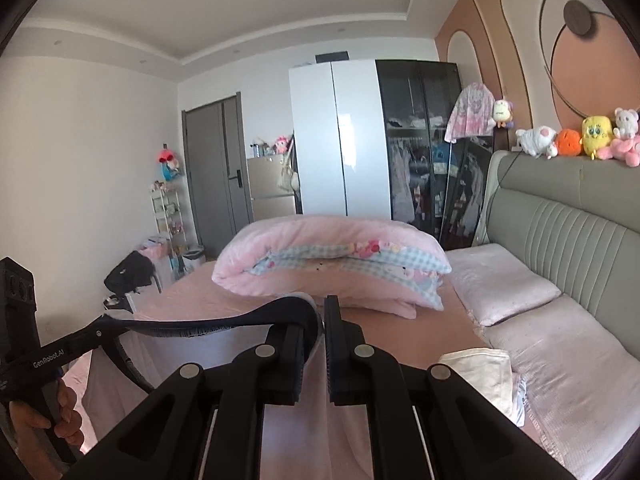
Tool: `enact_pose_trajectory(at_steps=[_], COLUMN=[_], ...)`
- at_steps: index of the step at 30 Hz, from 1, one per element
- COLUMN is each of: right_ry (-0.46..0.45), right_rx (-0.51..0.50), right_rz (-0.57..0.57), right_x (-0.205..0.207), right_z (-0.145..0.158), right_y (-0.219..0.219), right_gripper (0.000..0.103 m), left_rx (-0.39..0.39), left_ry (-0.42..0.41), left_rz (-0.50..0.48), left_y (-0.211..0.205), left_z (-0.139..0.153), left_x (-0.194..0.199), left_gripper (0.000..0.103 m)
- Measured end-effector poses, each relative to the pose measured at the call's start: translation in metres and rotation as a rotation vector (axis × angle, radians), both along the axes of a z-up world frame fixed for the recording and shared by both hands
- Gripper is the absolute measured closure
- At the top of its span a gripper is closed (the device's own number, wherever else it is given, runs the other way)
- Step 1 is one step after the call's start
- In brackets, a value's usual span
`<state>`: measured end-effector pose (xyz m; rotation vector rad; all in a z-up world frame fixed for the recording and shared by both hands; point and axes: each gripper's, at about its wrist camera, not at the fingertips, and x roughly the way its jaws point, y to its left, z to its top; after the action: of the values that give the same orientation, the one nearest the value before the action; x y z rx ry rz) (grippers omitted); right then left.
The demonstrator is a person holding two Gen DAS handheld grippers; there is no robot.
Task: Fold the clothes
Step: 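Hold the shirt up with both grippers and shake it out, then lay the shirt flat on the bed with both grippers and release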
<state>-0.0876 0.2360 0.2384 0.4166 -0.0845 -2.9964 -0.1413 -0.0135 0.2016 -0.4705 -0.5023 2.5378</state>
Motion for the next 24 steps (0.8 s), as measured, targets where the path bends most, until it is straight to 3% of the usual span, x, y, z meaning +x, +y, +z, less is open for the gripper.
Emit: enact_pose_trajectory(at_steps=[2,7,9,11,13,15,16,18,21,24], right_ry=[0.044,0.237,0.277,0.259,0.124,-0.044,-0.149,-0.407,-0.589,-0.740], right_rx=[0.020,-0.019,-0.017,0.001,0.038,0.083,0.097,0.100,0.019,-0.081], right_rz=[-0.008,0.070,0.101,0.119,0.165,0.227,0.251,0.271,0.309,0.358], right_x=[-0.008,0.010,0.019,0.025,0.014,-0.004,-0.015,-0.042,-0.055,-0.063], right_z=[0.013,0.088,0.096,0.079,0.026,-0.035,-0.070,-0.146,-0.201,-0.244], right_y=[-0.001,-0.010,-0.017,-0.024,-0.035,-0.049,-0.056,-0.068,-0.058,-0.042], right_gripper=[0.099,0.099,0.099,0.091,0.082,0.082,0.082,0.082,0.082,0.076], left_rx=[-0.012,-0.084,-0.089,-0.079,-0.029,0.031,0.036,-0.045,-0.086,-0.093], left_ry=[0.058,0.215,0.212,0.136,-0.035,-0.292,-0.422,-0.631,-0.766,-0.746], left_rz=[-0.019,-0.027,-0.049,-0.097,-0.190,-0.282,-0.300,-0.274,-0.282,-0.261], left_y=[0.004,0.009,0.007,0.005,0.009,0.022,0.030,0.046,0.049,0.039], left_z=[0.015,0.051,0.045,0.020,-0.037,-0.120,-0.163,-0.236,-0.285,-0.285], left_x=[0.010,0.062,0.076,0.081,0.072,0.056,0.050,0.046,0.051,0.053], left_gripper=[0.095,0.095,0.095,0.095,0.095,0.095,0.095,0.095,0.092,0.067])
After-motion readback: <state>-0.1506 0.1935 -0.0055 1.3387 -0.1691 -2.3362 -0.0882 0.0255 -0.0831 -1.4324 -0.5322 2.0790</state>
